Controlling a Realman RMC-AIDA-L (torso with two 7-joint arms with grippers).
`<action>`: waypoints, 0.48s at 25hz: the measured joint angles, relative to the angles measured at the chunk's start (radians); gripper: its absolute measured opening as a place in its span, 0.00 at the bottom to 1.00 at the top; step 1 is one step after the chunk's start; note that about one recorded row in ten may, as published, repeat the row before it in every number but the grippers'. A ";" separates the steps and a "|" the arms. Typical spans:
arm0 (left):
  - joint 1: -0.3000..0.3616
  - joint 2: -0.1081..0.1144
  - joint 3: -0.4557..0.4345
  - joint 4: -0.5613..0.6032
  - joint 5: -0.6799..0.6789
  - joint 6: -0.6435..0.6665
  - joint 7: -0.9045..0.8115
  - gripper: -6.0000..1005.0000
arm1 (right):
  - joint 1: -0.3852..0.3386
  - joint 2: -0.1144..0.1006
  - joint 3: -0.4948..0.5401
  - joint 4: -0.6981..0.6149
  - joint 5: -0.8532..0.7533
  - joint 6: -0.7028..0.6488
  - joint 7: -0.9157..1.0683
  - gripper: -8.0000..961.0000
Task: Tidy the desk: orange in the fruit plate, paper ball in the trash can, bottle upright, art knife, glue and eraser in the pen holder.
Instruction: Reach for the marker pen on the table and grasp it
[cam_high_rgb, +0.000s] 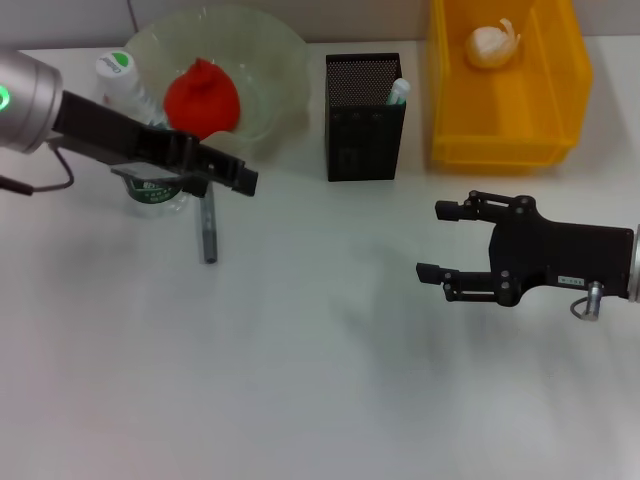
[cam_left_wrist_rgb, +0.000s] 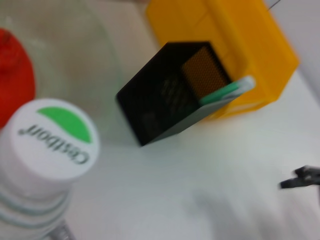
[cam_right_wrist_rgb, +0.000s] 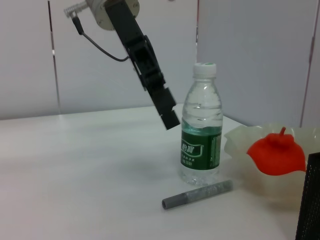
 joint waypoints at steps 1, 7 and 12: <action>-0.018 -0.003 0.000 0.001 0.035 0.007 -0.016 0.78 | 0.001 0.000 0.000 0.000 0.000 0.001 -0.004 0.82; -0.096 -0.019 0.024 0.002 0.184 0.012 -0.100 0.78 | 0.003 0.001 0.000 0.001 0.003 0.003 -0.019 0.82; -0.134 -0.023 0.120 -0.014 0.224 -0.035 -0.175 0.78 | 0.006 0.003 0.000 0.008 0.007 0.020 -0.049 0.82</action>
